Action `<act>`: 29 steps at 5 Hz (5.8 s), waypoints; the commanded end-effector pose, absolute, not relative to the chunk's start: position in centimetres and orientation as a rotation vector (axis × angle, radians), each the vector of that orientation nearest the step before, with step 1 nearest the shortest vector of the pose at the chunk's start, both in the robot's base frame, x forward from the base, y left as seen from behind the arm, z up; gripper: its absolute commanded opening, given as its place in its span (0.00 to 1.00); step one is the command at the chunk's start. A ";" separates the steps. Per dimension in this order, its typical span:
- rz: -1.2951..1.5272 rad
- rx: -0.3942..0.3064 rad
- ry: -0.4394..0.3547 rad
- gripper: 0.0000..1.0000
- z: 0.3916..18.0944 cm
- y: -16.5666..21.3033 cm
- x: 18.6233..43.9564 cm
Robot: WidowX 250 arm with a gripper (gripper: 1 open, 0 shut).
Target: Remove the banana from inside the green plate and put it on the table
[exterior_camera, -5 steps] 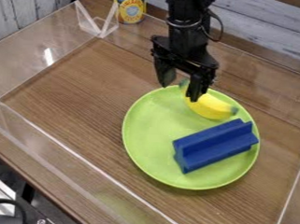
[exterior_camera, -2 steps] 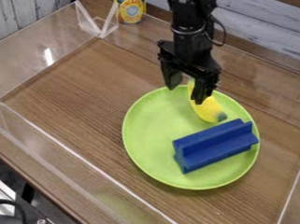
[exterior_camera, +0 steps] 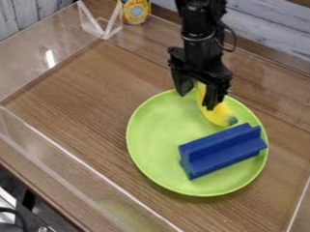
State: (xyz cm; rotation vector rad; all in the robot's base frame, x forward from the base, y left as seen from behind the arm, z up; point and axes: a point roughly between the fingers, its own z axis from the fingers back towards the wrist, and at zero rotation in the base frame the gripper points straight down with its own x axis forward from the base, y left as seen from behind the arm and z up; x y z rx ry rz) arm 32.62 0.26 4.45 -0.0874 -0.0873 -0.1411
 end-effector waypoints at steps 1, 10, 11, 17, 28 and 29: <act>-0.153 -0.090 -0.133 1.00 4.9 -0.2 33.6; -0.165 -0.111 -0.142 0.00 1.5 -3.4 36.4; -0.169 -0.110 -0.134 0.00 1.5 -3.6 36.5; -0.190 -0.100 -0.083 0.00 2.1 -4.8 36.6; -0.231 -0.069 0.011 0.00 5.1 -6.3 35.8; -0.233 -0.068 0.021 0.00 5.4 -6.2 35.8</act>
